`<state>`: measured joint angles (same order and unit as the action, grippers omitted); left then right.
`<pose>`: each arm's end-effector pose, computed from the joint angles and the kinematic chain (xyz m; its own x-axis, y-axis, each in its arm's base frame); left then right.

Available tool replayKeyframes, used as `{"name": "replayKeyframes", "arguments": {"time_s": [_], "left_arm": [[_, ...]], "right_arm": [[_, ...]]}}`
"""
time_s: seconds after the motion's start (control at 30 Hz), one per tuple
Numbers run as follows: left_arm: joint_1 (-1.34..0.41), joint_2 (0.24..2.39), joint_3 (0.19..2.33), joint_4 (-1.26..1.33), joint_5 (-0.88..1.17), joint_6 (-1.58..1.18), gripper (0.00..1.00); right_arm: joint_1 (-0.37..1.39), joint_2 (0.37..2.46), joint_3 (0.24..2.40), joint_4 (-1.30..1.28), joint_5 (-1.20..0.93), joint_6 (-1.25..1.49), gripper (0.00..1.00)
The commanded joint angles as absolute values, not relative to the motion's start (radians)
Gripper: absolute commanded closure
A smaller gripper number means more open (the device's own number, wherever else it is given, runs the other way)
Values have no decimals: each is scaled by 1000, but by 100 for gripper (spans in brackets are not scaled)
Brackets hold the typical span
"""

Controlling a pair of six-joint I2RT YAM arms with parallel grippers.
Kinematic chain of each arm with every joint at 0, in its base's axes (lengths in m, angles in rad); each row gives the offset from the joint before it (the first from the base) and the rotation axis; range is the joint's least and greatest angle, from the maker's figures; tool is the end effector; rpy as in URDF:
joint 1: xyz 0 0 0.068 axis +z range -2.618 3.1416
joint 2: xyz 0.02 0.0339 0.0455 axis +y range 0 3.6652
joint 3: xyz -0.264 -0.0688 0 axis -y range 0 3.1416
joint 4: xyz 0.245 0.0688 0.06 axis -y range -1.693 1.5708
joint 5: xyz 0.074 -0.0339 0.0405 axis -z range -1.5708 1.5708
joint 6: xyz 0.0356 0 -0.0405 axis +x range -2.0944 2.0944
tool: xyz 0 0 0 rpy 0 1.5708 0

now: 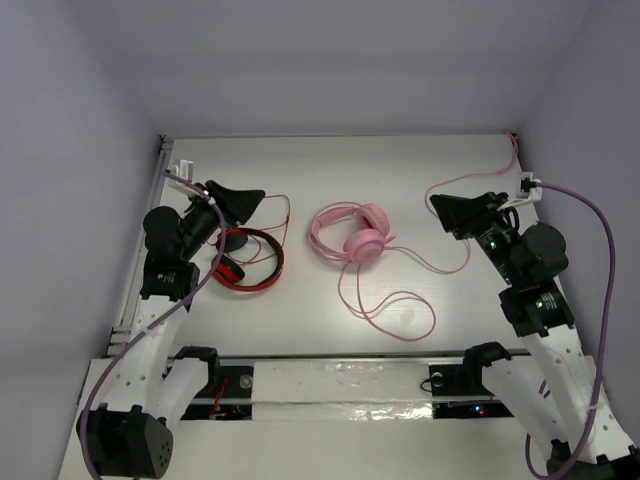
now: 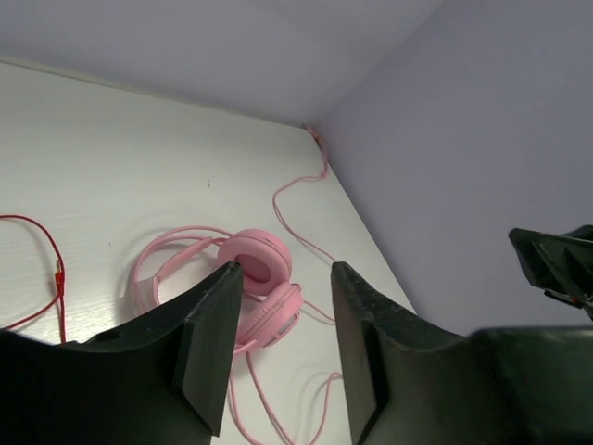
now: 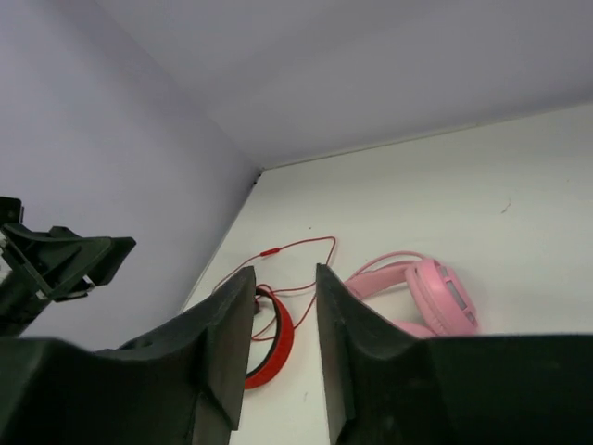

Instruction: Wrap the headphones

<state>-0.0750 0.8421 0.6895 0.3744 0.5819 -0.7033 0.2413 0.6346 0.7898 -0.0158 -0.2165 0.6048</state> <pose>0.1947 -0.0342 0.3553 -0.2189 -0.5254 -0.8222 0.5974 0.5941 -0.5387 0.1418 0.0428 0.3823 -0.1392 0.5376 -0.8316 -0.4386 0.7194 0.5385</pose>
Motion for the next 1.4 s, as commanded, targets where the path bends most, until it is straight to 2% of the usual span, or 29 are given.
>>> {"name": "replayKeyframes", "arguments": {"time_s": [0.0, 0.03, 0.07, 0.1, 0.23, 0.3, 0.5, 0.63, 0.67, 0.7, 0.73, 0.77, 0.8, 0.9, 1.0, 1.1, 1.37], "left_arm": [[-95, 825, 716, 405, 540, -683, 62], [-109, 828, 715, 408, 528, -684, 64], [-127, 834, 719, 387, 503, -678, 67], [-156, 845, 736, 362, 426, -672, 74], [-426, 977, 765, 315, 204, -637, 88], [-481, 1021, 788, 258, 46, -612, 100], [-612, 1173, 856, 127, -315, -554, 100], [-621, 1282, 862, 127, -341, -551, 100], [-632, 1302, 867, 130, -341, -548, 97], [-632, 1324, 885, 126, -353, -543, 92], [-643, 1366, 903, 120, -365, -535, 83], [-655, 1391, 904, 117, -365, -529, 83], [-655, 1413, 923, 111, -368, -528, 77], [-675, 1486, 956, 107, -367, -514, 68], [-684, 1538, 992, 106, -362, -500, 51], [-684, 1591, 1028, 86, -409, -488, 41], [-684, 1762, 1088, 61, -373, -466, 38]], "right_arm": [[236, 624, 807, 3, -209, 597, 65], [236, 626, 805, 3, -212, 598, 77], [236, 627, 805, 3, -215, 598, 99], [236, 630, 805, 3, -216, 598, 100], [236, 638, 799, 12, -222, 604, 100], [236, 637, 799, 9, -219, 603, 100], [236, 637, 773, 28, -229, 609, 100], [236, 658, 778, 35, -264, 604, 100], [236, 661, 778, 38, -276, 606, 100], [236, 666, 776, 43, -282, 607, 93], [236, 673, 773, 49, -294, 607, 78], [236, 673, 773, 49, -301, 607, 78], [236, 675, 772, 51, -307, 607, 61], [236, 676, 764, 58, -321, 606, 42], [236, 683, 762, 58, -333, 603, 35], [236, 693, 762, 58, -350, 603, 34], [236, 684, 759, 58, -356, 604, 33]]}}
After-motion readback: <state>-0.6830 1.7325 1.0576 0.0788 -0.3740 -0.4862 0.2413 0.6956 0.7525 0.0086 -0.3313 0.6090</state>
